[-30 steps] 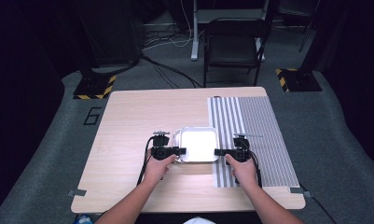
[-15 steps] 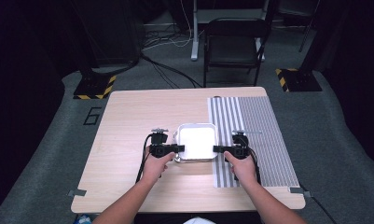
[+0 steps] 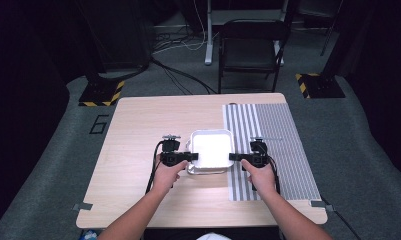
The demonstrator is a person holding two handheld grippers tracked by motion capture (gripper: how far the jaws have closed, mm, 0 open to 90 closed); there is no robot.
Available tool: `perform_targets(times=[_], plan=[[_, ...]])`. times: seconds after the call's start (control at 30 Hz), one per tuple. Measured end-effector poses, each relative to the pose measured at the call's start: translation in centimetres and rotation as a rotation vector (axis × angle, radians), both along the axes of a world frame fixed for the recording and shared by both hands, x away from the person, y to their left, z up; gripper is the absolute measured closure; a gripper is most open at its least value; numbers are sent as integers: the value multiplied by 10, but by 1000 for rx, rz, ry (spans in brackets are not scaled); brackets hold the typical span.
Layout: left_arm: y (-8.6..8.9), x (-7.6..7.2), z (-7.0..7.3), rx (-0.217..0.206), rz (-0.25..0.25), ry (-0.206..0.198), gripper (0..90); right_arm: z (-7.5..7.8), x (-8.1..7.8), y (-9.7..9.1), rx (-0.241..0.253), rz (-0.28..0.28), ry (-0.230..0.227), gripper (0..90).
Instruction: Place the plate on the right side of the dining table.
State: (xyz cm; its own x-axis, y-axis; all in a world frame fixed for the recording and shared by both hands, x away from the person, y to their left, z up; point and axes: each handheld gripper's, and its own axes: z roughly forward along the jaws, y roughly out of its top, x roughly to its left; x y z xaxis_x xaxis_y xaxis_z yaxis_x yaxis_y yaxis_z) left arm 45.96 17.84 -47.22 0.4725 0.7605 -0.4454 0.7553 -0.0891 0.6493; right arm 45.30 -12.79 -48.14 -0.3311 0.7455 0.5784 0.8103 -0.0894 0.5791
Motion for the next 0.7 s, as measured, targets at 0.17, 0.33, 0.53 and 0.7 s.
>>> perform_targets(times=[0.17, 0.33, 0.53, 0.7], plan=[[-2, 2, 3, -9, 4, 1, 650, 4, 2, -2, 0, -1, -4, 762], [-4, 3, 3, -5, -2, 4, 649, 6, 3, -4, -1, -1, -7, 762], [-9, 5, 5, 1, -12, 2, 648, 7, 4, -9, 8, -11, -4, 760], [-15, 6, 6, -1, -17, 8, 648, 9, 3, -14, 7, -17, -12, 760]])
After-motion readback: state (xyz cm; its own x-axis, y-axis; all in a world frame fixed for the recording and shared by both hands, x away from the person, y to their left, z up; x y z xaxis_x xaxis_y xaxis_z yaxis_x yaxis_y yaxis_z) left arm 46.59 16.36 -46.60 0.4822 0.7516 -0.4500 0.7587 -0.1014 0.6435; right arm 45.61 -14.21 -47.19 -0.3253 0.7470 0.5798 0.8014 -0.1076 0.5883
